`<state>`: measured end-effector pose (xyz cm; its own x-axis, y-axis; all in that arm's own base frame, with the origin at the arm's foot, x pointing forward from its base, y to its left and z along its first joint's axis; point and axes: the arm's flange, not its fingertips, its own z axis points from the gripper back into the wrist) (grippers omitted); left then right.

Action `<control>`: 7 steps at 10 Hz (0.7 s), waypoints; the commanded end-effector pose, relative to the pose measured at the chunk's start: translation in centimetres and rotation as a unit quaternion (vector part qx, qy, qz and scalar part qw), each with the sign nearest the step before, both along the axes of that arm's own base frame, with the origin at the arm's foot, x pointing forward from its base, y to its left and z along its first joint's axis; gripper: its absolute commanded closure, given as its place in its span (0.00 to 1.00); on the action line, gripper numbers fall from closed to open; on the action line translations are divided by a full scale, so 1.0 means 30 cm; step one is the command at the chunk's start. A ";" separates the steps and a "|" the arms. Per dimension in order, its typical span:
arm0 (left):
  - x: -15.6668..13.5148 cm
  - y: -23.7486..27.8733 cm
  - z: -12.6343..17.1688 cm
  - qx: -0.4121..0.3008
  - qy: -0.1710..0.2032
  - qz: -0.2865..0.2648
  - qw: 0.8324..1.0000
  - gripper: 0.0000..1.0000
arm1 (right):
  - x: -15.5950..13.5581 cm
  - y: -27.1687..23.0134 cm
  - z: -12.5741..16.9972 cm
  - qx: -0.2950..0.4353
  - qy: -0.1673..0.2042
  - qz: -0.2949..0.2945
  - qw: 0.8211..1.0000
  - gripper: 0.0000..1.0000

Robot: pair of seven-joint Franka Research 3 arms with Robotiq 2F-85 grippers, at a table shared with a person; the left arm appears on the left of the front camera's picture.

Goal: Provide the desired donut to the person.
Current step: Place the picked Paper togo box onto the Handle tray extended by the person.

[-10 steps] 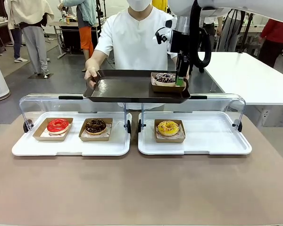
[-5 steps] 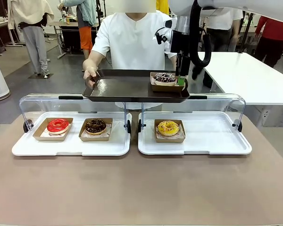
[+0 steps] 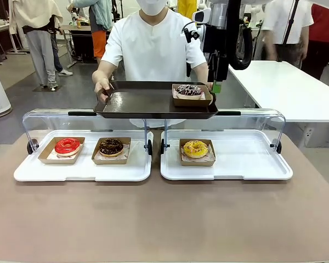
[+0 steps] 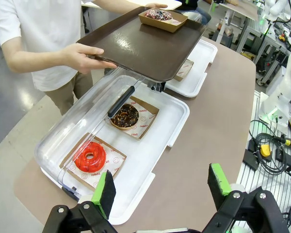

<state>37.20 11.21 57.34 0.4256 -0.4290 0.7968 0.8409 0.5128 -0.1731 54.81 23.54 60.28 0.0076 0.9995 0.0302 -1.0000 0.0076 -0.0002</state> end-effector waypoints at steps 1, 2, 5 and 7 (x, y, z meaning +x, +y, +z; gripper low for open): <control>0.003 -0.003 0.003 -0.001 -0.001 0.001 1.000 0.00 | -0.110 -0.033 -0.032 -0.024 -0.013 0.015 1.000 0.00; 0.003 -0.003 0.003 -0.001 -0.001 0.001 1.000 0.00 | -0.141 -0.039 -0.043 -0.030 -0.018 0.009 0.999 0.00; 0.003 -0.003 0.003 -0.001 -0.001 0.001 1.000 0.00 | -0.206 -0.040 -0.090 -0.055 -0.044 -0.006 0.997 0.00; 0.003 -0.003 0.003 -0.001 -0.001 0.001 1.000 0.00 | -0.147 -0.032 -0.025 -0.035 -0.009 0.006 0.999 0.00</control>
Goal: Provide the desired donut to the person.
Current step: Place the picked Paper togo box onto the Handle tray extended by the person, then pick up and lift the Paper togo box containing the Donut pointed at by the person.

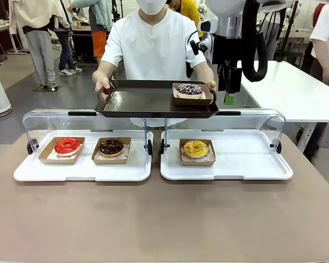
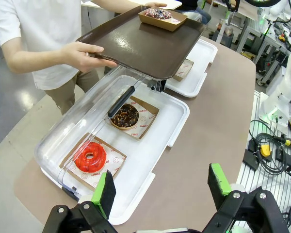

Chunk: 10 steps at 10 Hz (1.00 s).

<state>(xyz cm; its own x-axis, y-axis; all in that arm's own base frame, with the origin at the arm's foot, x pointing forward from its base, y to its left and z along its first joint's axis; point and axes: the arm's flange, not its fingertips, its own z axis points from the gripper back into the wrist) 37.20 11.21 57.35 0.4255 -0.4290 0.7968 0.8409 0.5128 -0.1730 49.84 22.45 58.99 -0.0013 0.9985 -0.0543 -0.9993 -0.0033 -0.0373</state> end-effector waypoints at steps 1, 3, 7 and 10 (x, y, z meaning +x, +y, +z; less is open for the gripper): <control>0.003 -0.003 0.003 -0.001 -0.001 0.001 1.000 0.00 | 0.019 0.004 0.018 0.008 0.010 0.001 1.000 0.00; 0.003 -0.003 0.003 -0.001 -0.001 0.001 1.000 0.00 | 0.019 0.004 0.018 0.008 0.010 0.001 1.000 0.00; 0.003 -0.003 0.003 -0.001 -0.001 0.001 1.000 0.00 | 0.019 0.004 0.018 0.008 0.010 0.001 1.000 0.00; 0.003 -0.003 0.003 -0.001 -0.001 0.001 1.000 0.00 | 0.019 0.004 0.018 0.008 0.010 0.001 1.000 0.00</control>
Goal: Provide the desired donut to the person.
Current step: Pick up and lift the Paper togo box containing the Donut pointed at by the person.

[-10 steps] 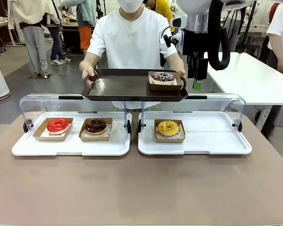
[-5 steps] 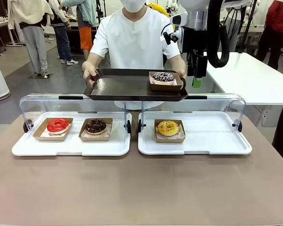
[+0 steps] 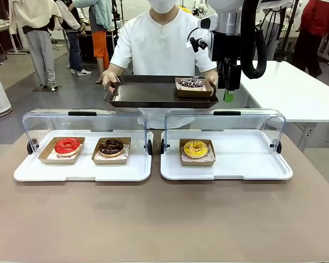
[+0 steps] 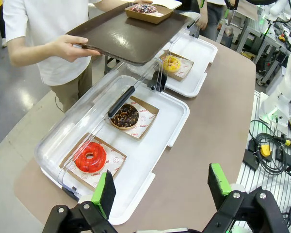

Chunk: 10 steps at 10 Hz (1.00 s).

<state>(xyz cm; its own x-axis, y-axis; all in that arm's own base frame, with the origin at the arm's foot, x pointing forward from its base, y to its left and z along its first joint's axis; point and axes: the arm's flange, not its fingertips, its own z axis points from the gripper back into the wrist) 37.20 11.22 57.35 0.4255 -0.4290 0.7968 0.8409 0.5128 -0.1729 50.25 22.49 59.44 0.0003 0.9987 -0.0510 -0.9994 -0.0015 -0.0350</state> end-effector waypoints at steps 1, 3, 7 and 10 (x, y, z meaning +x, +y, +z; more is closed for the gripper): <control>0.003 -0.003 0.003 -0.001 -0.001 0.001 1.000 0.00 | 0.005 0.003 0.004 0.006 0.008 0.002 1.000 0.00; 0.003 -0.003 0.003 -0.001 -0.001 0.001 1.000 0.00 | 0.005 0.003 0.004 0.006 0.008 0.002 1.000 0.00; 0.003 -0.003 0.003 -0.001 -0.001 0.001 1.000 0.00 | 0.008 -0.065 0.024 0.053 -0.011 -0.013 0.998 0.00; 0.003 -0.003 0.003 -0.001 -0.001 0.001 1.000 0.00 | 0.001 -0.362 0.076 0.207 -0.021 -0.040 0.977 0.00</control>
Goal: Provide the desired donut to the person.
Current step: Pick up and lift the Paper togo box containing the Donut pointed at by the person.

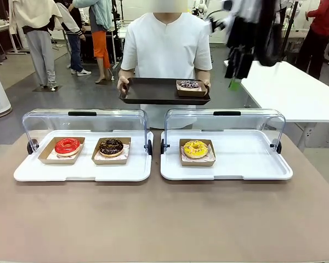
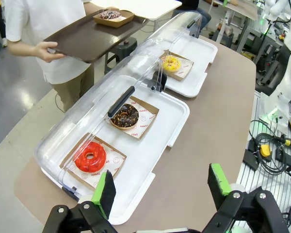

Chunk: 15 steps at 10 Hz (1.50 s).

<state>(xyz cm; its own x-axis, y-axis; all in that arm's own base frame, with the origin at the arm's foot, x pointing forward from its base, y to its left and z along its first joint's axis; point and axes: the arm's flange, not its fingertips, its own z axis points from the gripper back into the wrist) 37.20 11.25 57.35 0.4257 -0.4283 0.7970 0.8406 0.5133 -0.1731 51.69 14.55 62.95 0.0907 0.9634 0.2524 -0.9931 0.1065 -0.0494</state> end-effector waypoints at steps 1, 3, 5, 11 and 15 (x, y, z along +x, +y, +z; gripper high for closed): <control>0.004 -0.004 0.003 -0.001 -0.001 0.000 1.000 0.00 | -0.074 -0.236 -0.049 0.091 -0.018 -0.006 0.996 0.00; 0.004 -0.004 0.003 -0.001 -0.001 0.000 1.000 0.00 | -0.085 -0.503 -0.096 0.186 -0.038 -0.019 0.982 0.00; 0.004 -0.004 0.003 -0.001 -0.001 0.000 1.000 0.00 | -0.097 -0.779 -0.196 0.291 -0.025 -0.011 0.956 0.00; 0.004 -0.004 0.003 -0.001 -0.001 0.000 1.000 0.00 | -0.093 -1.115 -0.336 0.388 -0.026 -0.062 0.919 0.00; 0.004 -0.004 0.003 -0.001 -0.001 0.000 1.000 0.00 | -0.093 -1.078 -0.306 0.353 -0.019 -0.041 0.934 0.00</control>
